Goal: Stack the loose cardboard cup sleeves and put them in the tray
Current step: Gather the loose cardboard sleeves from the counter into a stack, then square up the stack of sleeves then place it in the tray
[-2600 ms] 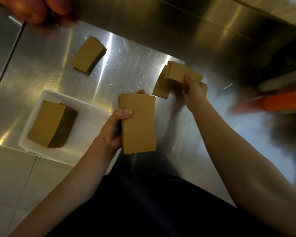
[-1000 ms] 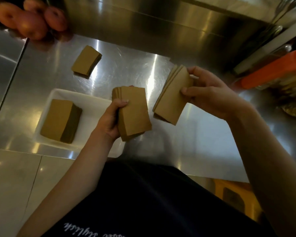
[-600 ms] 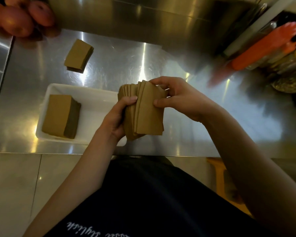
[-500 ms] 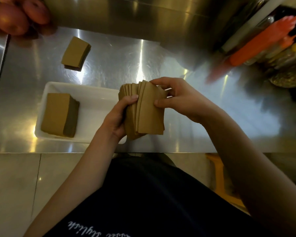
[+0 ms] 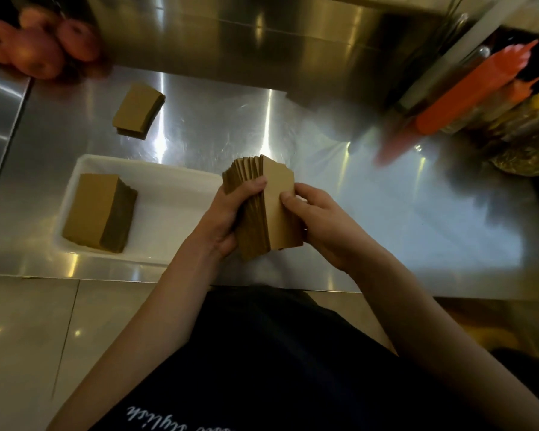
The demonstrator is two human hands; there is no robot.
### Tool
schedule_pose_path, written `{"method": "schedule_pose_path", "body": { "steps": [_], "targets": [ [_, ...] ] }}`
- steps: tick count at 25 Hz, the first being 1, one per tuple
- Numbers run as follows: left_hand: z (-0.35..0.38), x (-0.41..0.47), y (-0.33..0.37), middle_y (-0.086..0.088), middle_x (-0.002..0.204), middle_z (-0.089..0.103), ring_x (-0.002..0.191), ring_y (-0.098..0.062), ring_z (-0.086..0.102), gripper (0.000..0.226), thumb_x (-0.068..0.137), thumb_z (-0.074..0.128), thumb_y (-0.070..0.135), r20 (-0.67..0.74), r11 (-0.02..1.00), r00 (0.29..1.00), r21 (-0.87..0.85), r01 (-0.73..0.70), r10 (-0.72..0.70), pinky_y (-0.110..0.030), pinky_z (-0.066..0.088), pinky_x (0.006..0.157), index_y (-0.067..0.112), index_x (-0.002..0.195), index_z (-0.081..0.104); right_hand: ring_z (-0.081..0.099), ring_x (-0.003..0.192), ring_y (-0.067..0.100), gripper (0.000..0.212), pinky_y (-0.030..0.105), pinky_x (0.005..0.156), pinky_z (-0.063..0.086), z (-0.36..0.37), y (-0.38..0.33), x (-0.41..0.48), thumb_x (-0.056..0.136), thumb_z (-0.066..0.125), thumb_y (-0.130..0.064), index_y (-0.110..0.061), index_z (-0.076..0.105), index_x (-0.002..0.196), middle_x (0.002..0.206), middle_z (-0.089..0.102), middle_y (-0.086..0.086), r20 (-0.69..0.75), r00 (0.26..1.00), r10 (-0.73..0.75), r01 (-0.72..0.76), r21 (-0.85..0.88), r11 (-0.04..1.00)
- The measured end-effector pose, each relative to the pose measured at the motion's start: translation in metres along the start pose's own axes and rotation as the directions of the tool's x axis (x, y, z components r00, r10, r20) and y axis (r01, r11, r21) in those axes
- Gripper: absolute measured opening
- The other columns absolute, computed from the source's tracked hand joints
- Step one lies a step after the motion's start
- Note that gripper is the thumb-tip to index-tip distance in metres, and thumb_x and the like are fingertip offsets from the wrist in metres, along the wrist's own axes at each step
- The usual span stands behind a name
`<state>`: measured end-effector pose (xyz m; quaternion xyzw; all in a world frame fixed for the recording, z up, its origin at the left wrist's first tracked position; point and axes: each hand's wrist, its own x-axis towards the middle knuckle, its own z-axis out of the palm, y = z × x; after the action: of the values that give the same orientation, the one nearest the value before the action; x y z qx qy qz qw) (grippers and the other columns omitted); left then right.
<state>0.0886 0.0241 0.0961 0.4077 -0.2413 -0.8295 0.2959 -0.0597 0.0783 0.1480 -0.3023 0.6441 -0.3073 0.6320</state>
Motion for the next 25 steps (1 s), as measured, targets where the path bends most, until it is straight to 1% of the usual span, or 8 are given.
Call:
{"method": "schedule_pose_path", "body": {
  "steps": [5, 8, 11, 13, 15, 18, 21, 25],
  "targets": [
    [0.024, 0.003, 0.000, -0.009, 0.111, 0.071, 0.095, -0.024, 0.071, 0.046, 0.081, 0.065, 0.041, -0.067, 0.999, 0.997, 0.045, -0.022, 0.025, -0.038, 0.059, 0.074, 0.020, 0.122, 0.061, 0.057, 0.110, 0.020, 0.044, 0.040, 0.087, 0.057, -0.015, -0.007, 0.009, 0.101, 0.045, -0.035, -0.022, 0.038, 0.142, 0.125, 0.053, 0.000, 0.063, 0.998, -0.014, 0.012, 0.041, 0.999],
    [0.028, 0.008, 0.006, -0.013, 0.120, 0.067, 0.097, -0.024, 0.071, 0.050, 0.087, 0.067, 0.041, -0.191, 0.989, 0.976, 0.122, -0.085, 0.108, -0.032, 0.058, 0.071, 0.017, 0.129, 0.057, 0.056, 0.109, 0.020, 0.038, 0.043, 0.089, 0.056, -0.015, -0.015, 0.017, 0.101, 0.044, -0.033, -0.023, 0.041, 0.138, 0.121, 0.053, 0.000, 0.035, 0.999, -0.018, 0.015, 0.084, 0.996],
    [0.026, 0.009, 0.012, -0.014, 0.118, 0.068, 0.095, -0.023, 0.071, 0.051, 0.085, 0.073, 0.040, -0.365, 0.975, 0.911, 0.182, -0.131, 0.191, -0.028, 0.058, 0.068, 0.012, 0.125, 0.059, 0.055, 0.112, 0.024, 0.032, 0.048, 0.093, 0.053, -0.008, -0.022, 0.028, 0.100, 0.045, -0.032, -0.024, 0.045, 0.131, 0.121, 0.053, 0.004, 0.013, 1.000, 0.008, -0.010, 0.119, 0.993],
    [0.017, 0.010, 0.019, -0.011, 0.117, 0.067, 0.098, -0.023, 0.070, 0.069, 0.073, 0.079, 0.050, -0.443, 0.965, 0.866, 0.214, -0.152, 0.235, -0.028, 0.058, 0.069, 0.013, 0.126, 0.056, 0.054, 0.112, 0.025, 0.030, 0.046, 0.093, 0.053, 0.003, -0.029, 0.038, 0.100, 0.044, -0.032, -0.025, 0.045, 0.128, 0.121, 0.052, 0.005, 0.028, 0.999, 0.018, -0.022, 0.119, 0.993],
    [0.006, 0.010, 0.030, -0.007, 0.120, 0.064, 0.101, -0.022, 0.068, 0.080, 0.067, 0.080, 0.056, -0.515, 0.952, 0.815, 0.272, -0.140, 0.267, -0.033, 0.060, 0.076, 0.015, 0.130, 0.051, 0.054, 0.112, 0.023, 0.028, 0.044, 0.093, 0.053, 0.019, -0.036, 0.049, 0.100, 0.044, -0.031, -0.028, 0.043, 0.128, 0.119, 0.052, 0.003, 0.045, 0.999, 0.014, -0.020, 0.127, 0.992],
    [-0.008, 0.010, 0.046, -0.005, 0.123, 0.062, 0.104, -0.021, 0.066, 0.074, 0.075, 0.076, 0.055, -0.573, 0.926, 0.756, 0.360, -0.116, 0.317, -0.043, 0.059, 0.087, 0.019, 0.133, 0.048, 0.054, 0.110, 0.021, 0.036, 0.041, 0.087, 0.055, 0.040, -0.045, 0.063, 0.100, 0.043, -0.031, -0.032, 0.036, 0.135, 0.121, 0.049, 0.000, 0.038, 0.999, -0.005, 0.000, 0.128, 0.992],
    [-0.024, 0.009, 0.065, -0.004, 0.131, 0.058, 0.109, -0.022, 0.063, 0.061, 0.088, 0.065, 0.050, -0.547, 0.903, 0.768, 0.419, -0.092, 0.332, -0.047, 0.058, 0.090, 0.025, 0.138, 0.039, 0.053, 0.106, 0.017, 0.042, 0.031, 0.076, 0.053, 0.063, -0.056, 0.078, 0.101, 0.041, -0.030, -0.031, 0.030, 0.141, 0.119, 0.048, -0.004, 0.020, 0.999, -0.037, 0.036, 0.077, 0.996],
    [-0.054, 0.016, 0.094, -0.004, 0.140, 0.046, 0.117, -0.024, 0.055, 0.055, 0.099, 0.049, 0.046, -0.479, 0.899, 0.828, 0.432, -0.067, 0.292, -0.047, 0.057, 0.089, 0.027, 0.146, 0.028, 0.052, 0.105, 0.017, 0.041, 0.030, 0.075, 0.052, 0.099, -0.072, 0.104, 0.102, 0.038, -0.028, -0.029, 0.033, 0.142, 0.121, 0.048, -0.001, -0.011, 0.999, -0.034, 0.035, 0.055, 0.998]
  ]
}}
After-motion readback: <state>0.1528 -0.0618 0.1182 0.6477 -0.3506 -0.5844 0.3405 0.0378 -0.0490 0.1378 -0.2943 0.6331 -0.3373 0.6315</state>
